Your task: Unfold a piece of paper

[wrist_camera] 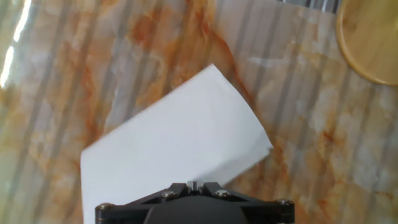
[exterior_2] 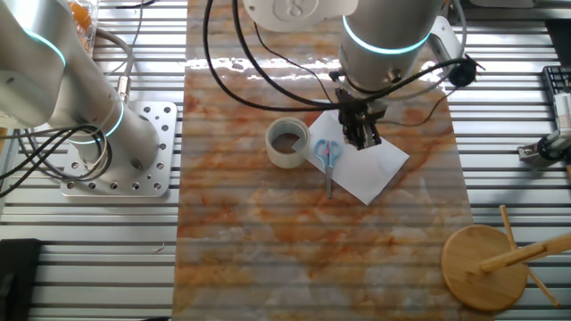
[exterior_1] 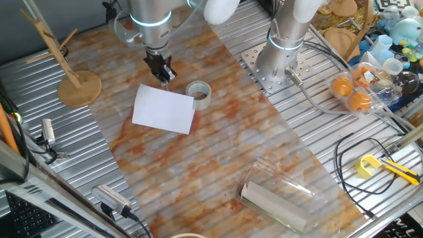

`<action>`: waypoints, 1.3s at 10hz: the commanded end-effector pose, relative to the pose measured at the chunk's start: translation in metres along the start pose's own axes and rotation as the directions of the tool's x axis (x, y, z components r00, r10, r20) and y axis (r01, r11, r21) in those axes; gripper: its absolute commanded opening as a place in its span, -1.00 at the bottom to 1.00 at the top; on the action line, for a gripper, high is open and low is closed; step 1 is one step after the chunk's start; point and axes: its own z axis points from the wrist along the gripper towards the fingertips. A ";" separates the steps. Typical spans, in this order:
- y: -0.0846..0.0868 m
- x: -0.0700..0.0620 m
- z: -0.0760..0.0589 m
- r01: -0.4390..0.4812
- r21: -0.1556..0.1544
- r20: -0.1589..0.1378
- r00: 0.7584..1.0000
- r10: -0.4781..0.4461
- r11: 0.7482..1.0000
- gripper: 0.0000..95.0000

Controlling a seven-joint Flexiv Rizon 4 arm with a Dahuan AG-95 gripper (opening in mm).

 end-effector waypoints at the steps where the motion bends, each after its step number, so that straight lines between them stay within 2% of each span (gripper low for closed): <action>1: 0.000 0.000 0.019 0.010 -0.002 0.003 1.000 -0.010 1.000 -1.00; 3: 0.002 0.000 0.033 0.048 -0.003 0.007 0.999 -0.048 0.999 -1.00; 6: 0.006 0.004 0.036 0.112 -0.004 0.004 0.994 -0.112 0.994 -1.00; 8: 0.007 0.005 0.038 0.123 -0.004 0.001 0.992 -0.123 0.992 -1.00; 11: 0.010 0.006 0.049 0.149 -0.006 0.002 0.989 -0.149 0.989 -1.00; 13: 0.012 0.006 0.056 0.151 -0.011 0.019 0.988 -0.150 0.989 -1.00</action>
